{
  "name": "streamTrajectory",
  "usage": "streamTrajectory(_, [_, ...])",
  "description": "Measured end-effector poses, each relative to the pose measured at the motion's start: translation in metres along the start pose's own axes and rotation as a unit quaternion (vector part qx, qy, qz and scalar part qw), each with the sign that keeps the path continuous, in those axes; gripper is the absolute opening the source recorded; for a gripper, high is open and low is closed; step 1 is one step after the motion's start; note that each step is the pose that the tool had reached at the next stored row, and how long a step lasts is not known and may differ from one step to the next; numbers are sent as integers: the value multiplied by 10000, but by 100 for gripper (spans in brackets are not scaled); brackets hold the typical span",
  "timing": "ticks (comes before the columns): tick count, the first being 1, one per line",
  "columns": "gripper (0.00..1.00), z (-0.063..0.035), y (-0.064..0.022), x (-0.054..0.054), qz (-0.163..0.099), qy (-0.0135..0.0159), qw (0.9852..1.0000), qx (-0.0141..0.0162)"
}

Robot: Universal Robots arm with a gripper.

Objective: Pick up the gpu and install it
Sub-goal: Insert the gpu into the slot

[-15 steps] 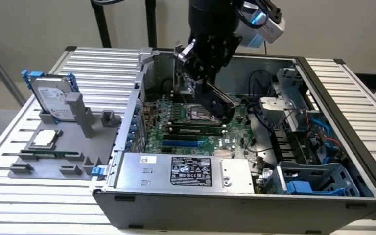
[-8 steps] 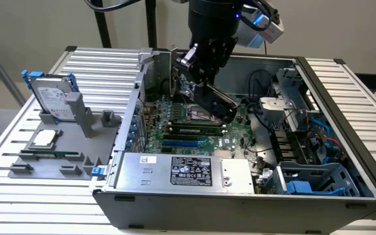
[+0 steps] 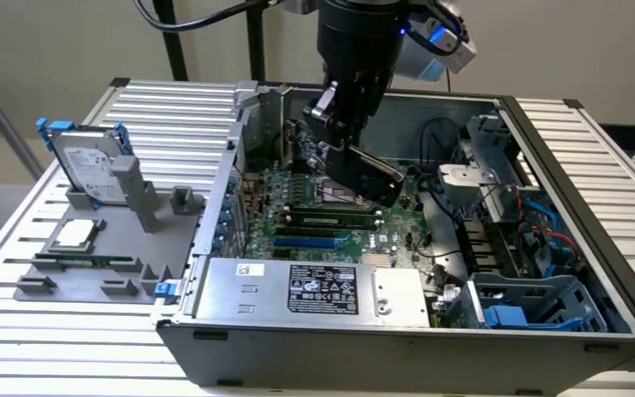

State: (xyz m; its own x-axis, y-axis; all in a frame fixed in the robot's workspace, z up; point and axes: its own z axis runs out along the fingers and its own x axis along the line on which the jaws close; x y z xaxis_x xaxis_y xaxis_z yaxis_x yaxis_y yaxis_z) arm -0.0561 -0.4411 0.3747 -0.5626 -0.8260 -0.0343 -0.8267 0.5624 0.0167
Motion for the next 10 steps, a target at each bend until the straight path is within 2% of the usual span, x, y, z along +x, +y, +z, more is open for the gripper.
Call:
streamTrajectory(5, [0,45,-1,1,-454,8,9990,-16])
streamTrajectory(10, [0,93,-1,3,-905,15,9959,-31])
